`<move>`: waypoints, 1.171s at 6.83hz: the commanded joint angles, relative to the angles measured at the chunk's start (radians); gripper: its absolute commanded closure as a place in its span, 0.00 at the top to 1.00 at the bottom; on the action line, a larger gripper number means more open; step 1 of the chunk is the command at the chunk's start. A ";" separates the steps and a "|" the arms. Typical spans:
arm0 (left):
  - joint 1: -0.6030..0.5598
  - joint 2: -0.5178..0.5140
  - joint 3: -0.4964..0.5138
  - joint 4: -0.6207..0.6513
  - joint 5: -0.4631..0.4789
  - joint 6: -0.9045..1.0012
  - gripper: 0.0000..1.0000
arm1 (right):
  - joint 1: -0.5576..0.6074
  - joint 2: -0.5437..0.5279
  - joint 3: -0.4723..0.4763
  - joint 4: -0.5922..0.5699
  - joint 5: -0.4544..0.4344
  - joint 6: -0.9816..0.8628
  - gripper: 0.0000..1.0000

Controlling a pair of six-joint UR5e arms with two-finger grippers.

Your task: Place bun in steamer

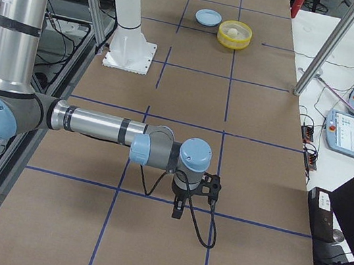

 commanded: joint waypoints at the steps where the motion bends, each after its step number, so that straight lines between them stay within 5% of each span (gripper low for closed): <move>1: 0.001 -0.004 -0.008 0.060 0.003 0.004 1.00 | 0.000 0.000 0.000 0.000 0.000 0.000 1.00; 8: -0.008 0.014 -0.030 0.065 0.049 0.073 1.00 | 0.000 0.000 0.000 0.000 0.000 0.000 1.00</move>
